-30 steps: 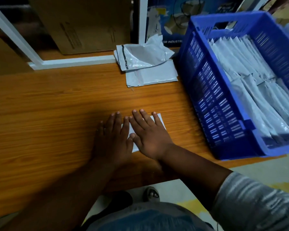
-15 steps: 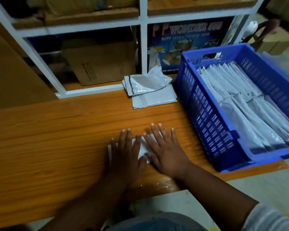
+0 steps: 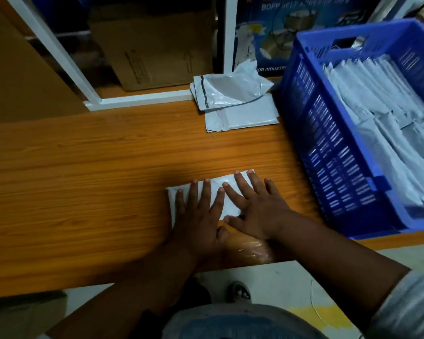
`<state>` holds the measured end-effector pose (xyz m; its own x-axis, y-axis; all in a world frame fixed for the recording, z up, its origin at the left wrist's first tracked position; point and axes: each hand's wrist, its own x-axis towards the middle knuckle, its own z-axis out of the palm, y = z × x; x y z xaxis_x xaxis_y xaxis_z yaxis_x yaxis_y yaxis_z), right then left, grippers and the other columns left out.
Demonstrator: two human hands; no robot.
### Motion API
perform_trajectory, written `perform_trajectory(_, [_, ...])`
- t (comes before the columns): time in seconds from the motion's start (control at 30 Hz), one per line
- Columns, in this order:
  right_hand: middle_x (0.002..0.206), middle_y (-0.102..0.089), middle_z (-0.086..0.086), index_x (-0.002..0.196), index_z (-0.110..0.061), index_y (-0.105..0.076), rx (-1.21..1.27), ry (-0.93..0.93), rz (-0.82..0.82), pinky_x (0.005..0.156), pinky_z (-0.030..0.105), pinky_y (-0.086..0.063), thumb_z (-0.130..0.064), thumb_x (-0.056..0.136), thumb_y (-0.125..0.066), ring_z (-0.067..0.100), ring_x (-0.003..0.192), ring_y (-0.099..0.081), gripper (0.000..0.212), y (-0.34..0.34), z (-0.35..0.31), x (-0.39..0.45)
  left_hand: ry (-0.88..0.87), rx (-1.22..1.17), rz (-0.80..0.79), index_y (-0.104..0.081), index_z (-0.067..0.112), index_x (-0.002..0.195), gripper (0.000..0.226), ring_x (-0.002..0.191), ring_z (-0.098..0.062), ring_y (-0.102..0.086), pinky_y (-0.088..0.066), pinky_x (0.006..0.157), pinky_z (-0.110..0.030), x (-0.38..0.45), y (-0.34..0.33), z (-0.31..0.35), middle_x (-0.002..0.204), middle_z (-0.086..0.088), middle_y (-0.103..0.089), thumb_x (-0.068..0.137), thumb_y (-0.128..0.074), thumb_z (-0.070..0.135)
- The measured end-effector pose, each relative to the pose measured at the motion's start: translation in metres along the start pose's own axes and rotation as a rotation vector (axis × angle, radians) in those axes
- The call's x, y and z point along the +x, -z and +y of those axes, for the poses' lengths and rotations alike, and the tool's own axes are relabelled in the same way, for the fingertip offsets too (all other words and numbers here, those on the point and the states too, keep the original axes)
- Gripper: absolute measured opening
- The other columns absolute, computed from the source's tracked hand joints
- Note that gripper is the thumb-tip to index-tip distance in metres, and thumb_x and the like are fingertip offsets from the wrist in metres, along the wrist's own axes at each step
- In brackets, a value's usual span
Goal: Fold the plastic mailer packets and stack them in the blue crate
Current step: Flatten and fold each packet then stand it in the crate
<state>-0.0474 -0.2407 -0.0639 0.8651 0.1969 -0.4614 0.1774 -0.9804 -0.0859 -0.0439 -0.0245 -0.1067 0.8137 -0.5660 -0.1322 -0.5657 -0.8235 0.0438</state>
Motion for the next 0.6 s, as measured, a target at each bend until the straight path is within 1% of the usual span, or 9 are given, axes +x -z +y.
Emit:
perform_trajectory(0.07, [0.176,0.025,-0.005,0.165,-0.05,0.014,-0.045,-0.001,-0.137,0.127,0.065,-0.01,-0.089,0.093,-0.027,0.032,0.163,0.018,0.091,0.031,0.003,0.004,0.011,-0.018,-0.046,-0.003,0.027,0.172,0.101,0.163,-0.045,0.012,0.0,0.123,-0.075,0.001,0.006,0.0,0.179,-0.015,0.01,0.084,-0.033,0.066])
perform_trajectory(0.1, [0.178,0.013,-0.005,0.167,-0.05,0.003,-0.076,0.002,-0.144,0.124,0.064,-0.019,-0.087,0.094,-0.032,0.033,0.164,0.004,0.089,0.044,0.003,0.006,0.013,-0.028,-0.069,0.003,0.028,0.172,0.102,0.162,-0.043,0.017,0.003,0.124,-0.074,0.002,0.011,-0.001,0.178,-0.013,0.016,0.083,-0.03,0.067])
perform_trajectory(0.17, [0.173,-0.023,0.0,0.163,-0.047,-0.03,-0.132,0.032,0.012,0.115,0.058,-0.034,-0.076,0.097,-0.039,0.034,0.152,-0.032,0.073,0.056,-0.004,0.005,0.015,-0.068,-0.122,0.011,0.028,0.17,0.106,0.161,-0.038,0.025,0.008,0.125,-0.069,0.004,0.019,-0.004,0.176,-0.011,0.025,0.079,-0.023,0.069])
perform_trajectory(0.23, [0.161,-0.044,0.003,0.149,-0.038,-0.051,-0.136,0.055,0.237,0.113,0.054,-0.037,-0.065,0.099,-0.041,0.032,0.14,-0.045,0.058,0.047,-0.016,0.002,0.021,-0.133,-0.14,0.012,0.023,0.17,0.107,0.162,-0.034,0.025,0.008,0.129,-0.063,0.004,0.026,-0.011,0.175,-0.011,0.027,0.08,-0.021,0.07])
perform_trajectory(0.3, [0.168,-0.035,0.008,0.153,-0.031,-0.047,-0.065,0.084,0.371,0.122,0.059,-0.025,-0.056,0.101,-0.041,0.034,0.153,-0.033,0.058,0.026,-0.033,0.002,0.024,-0.128,-0.039,-0.003,0.014,0.172,0.105,0.165,-0.035,0.014,-0.002,0.13,-0.062,-0.002,0.032,-0.021,0.178,-0.016,0.012,0.087,-0.033,0.068])
perform_trajectory(0.4, [0.18,-0.001,0.009,0.171,-0.027,-0.014,0.018,0.131,0.373,0.129,0.066,-0.006,-0.06,0.106,-0.03,0.034,0.165,0.004,0.075,-0.009,-0.057,0.008,0.038,-0.014,0.09,-0.025,0.008,0.168,0.095,0.165,-0.038,-0.005,-0.013,0.126,-0.068,-0.02,0.034,-0.03,0.177,-0.021,-0.012,0.091,-0.044,0.06])
perform_trajectory(0.43, [0.18,0.006,0.009,0.172,-0.028,-0.006,0.025,0.131,0.346,0.128,0.067,-0.004,-0.065,0.107,-0.023,0.034,0.165,0.01,0.077,-0.021,-0.06,0.01,0.046,0.015,0.084,-0.026,0.008,0.168,0.093,0.165,-0.039,-0.006,-0.013,0.126,-0.07,-0.026,0.032,-0.028,0.177,-0.021,-0.013,0.092,-0.044,0.06])
perform_trajectory(0.53, [0.179,0.009,0.009,0.172,-0.031,-0.004,0.012,0.129,0.292,0.126,0.072,-0.006,-0.081,0.1,-0.012,0.037,0.164,0.011,0.088,-0.034,-0.063,0.018,0.116,0.051,0.008,-0.025,0.011,0.169,0.095,0.164,-0.043,-0.011,-0.015,0.125,-0.073,-0.04,0.013,-0.031,0.177,-0.022,-0.012,0.096,-0.032,0.071])
perform_trajectory(0.6, [0.177,0.022,0.007,0.171,-0.034,0.007,-0.011,0.141,0.241,0.126,0.071,0.001,-0.088,0.095,-0.004,0.036,0.162,0.02,0.093,-0.031,-0.064,0.023,0.153,0.07,-0.022,-0.026,0.013,0.169,0.097,0.163,-0.043,-0.014,-0.018,0.125,-0.073,-0.045,0.0,-0.037,0.177,-0.021,-0.013,0.096,-0.027,0.077])
